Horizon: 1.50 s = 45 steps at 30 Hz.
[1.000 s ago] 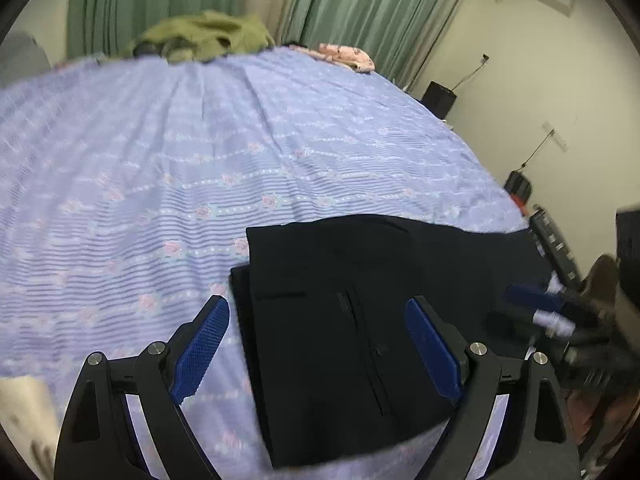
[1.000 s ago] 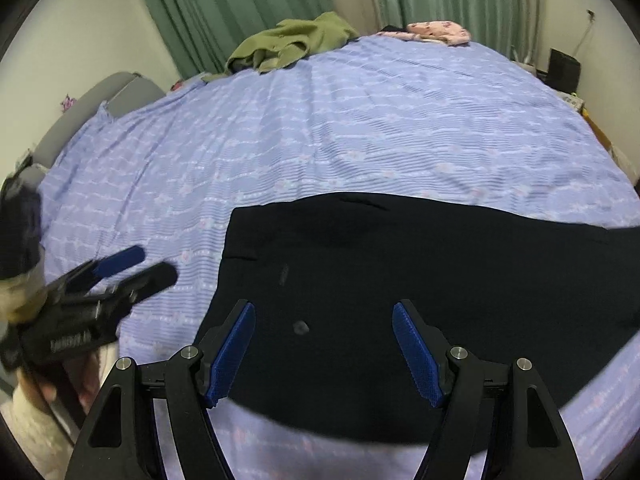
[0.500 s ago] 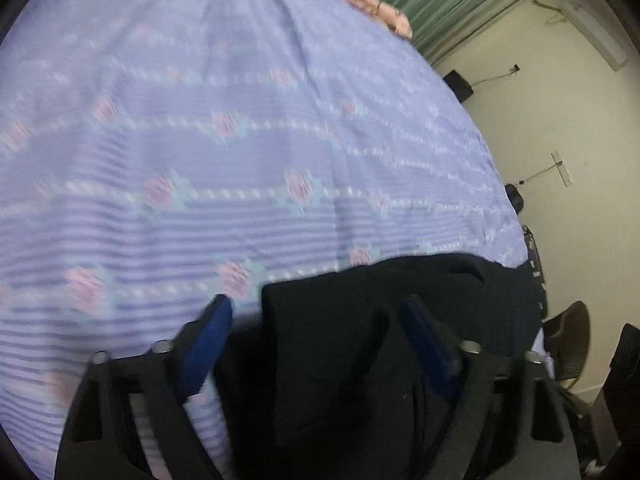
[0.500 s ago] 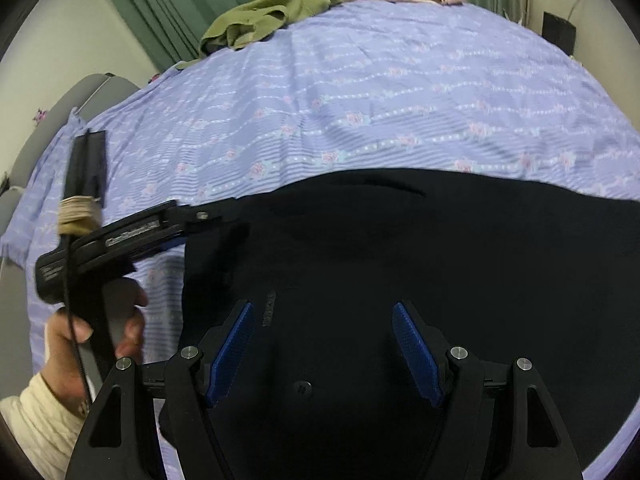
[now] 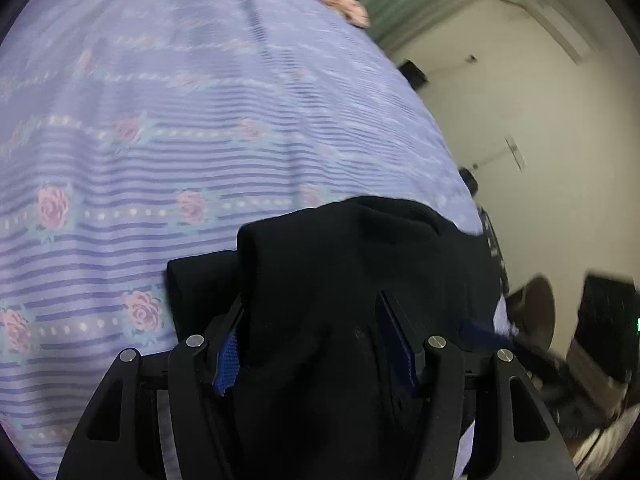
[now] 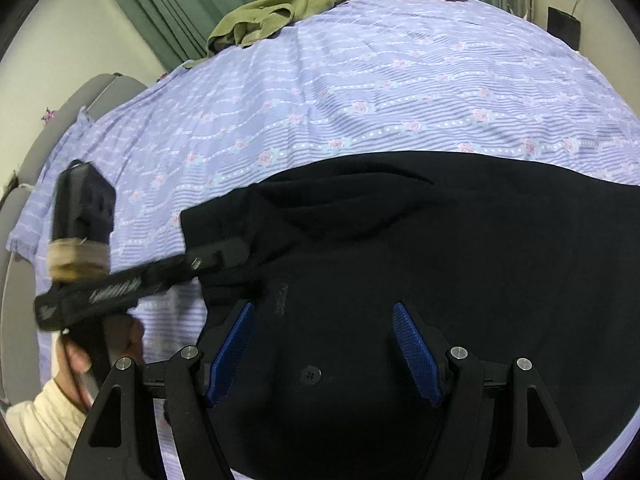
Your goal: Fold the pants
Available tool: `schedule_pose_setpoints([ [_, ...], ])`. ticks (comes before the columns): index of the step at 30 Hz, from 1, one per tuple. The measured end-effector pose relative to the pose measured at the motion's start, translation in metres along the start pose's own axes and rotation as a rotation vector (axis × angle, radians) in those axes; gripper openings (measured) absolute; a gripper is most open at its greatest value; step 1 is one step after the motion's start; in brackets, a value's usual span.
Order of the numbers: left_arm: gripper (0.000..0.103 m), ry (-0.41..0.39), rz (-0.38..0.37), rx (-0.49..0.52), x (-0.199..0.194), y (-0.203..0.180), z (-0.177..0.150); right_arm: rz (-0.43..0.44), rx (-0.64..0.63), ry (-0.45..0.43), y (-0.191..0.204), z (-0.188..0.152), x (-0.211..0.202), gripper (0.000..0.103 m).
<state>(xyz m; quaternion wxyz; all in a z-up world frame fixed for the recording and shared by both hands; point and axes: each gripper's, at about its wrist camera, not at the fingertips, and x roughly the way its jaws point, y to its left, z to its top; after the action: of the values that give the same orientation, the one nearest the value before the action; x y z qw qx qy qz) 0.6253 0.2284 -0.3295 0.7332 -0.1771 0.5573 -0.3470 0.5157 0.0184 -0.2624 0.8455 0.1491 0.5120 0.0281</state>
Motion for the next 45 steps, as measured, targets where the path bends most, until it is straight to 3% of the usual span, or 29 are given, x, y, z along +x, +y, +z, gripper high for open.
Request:
schedule_pose_setpoints([
  [3,0.06,0.001,-0.004,-0.048,0.005,0.005,-0.005,-0.01,-0.003,-0.001,0.001,-0.001,0.001,0.072],
  [6,0.055,0.03,-0.076,-0.068,0.0,0.003,-0.017,-0.005,0.006,0.004,0.0,-0.001,0.0,0.072],
  [7,0.042,0.046,-0.092,-0.072,-0.004,0.003,-0.021,-0.002,0.007,0.003,0.0,-0.002,-0.002,0.072],
  [8,0.022,0.048,-0.09,-0.069,-0.01,0.005,-0.022,-0.002,0.006,-0.001,0.0,-0.002,-0.004,0.072],
  [10,0.01,0.038,-0.106,-0.069,-0.024,0.004,-0.022,0.002,0.001,-0.013,0.002,-0.003,-0.008,0.072],
  [13,0.009,-0.03,-0.048,-0.037,-0.05,-0.008,-0.021,0.008,-0.024,-0.03,0.012,-0.004,-0.01,0.072],
  [16,0.008,-0.039,0.032,-0.02,-0.056,-0.014,-0.02,0.026,-0.058,-0.017,0.025,-0.007,-0.007,0.072],
  [20,0.008,-0.066,0.079,-0.126,-0.062,0.007,-0.021,0.036,-0.087,-0.017,0.039,-0.011,-0.01,0.072],
  [24,0.009,-0.028,0.172,-0.142,-0.043,0.024,-0.016,0.027,-0.138,-0.022,0.046,-0.014,-0.012,0.072],
  [27,0.015,-0.003,0.253,-0.128,-0.019,0.024,-0.006,-0.023,-0.142,-0.034,0.04,-0.016,-0.014,0.072],
  [30,0.041,-0.031,0.363,-0.091,-0.027,0.012,0.0,-0.038,-0.117,-0.026,0.026,-0.016,-0.02,0.072],
  [32,0.062,-0.098,0.445,-0.012,-0.054,-0.009,-0.005,-0.044,-0.11,-0.032,0.017,-0.017,-0.03,0.072],
  [34,0.072,-0.164,0.468,0.06,-0.083,-0.033,-0.02,-0.046,-0.107,-0.052,0.008,-0.019,-0.044,0.072],
  [39,0.073,-0.162,0.412,0.079,-0.113,-0.071,-0.082,-0.042,-0.148,-0.097,-0.012,-0.044,-0.095,0.072],
  [41,0.08,-0.162,0.393,0.039,-0.111,-0.082,-0.112,-0.056,-0.172,-0.097,-0.02,-0.06,-0.114,0.072],
  [45,0.081,-0.131,0.382,-0.068,-0.098,-0.092,-0.161,-0.058,-0.189,-0.059,-0.036,-0.098,-0.139,0.072],
])
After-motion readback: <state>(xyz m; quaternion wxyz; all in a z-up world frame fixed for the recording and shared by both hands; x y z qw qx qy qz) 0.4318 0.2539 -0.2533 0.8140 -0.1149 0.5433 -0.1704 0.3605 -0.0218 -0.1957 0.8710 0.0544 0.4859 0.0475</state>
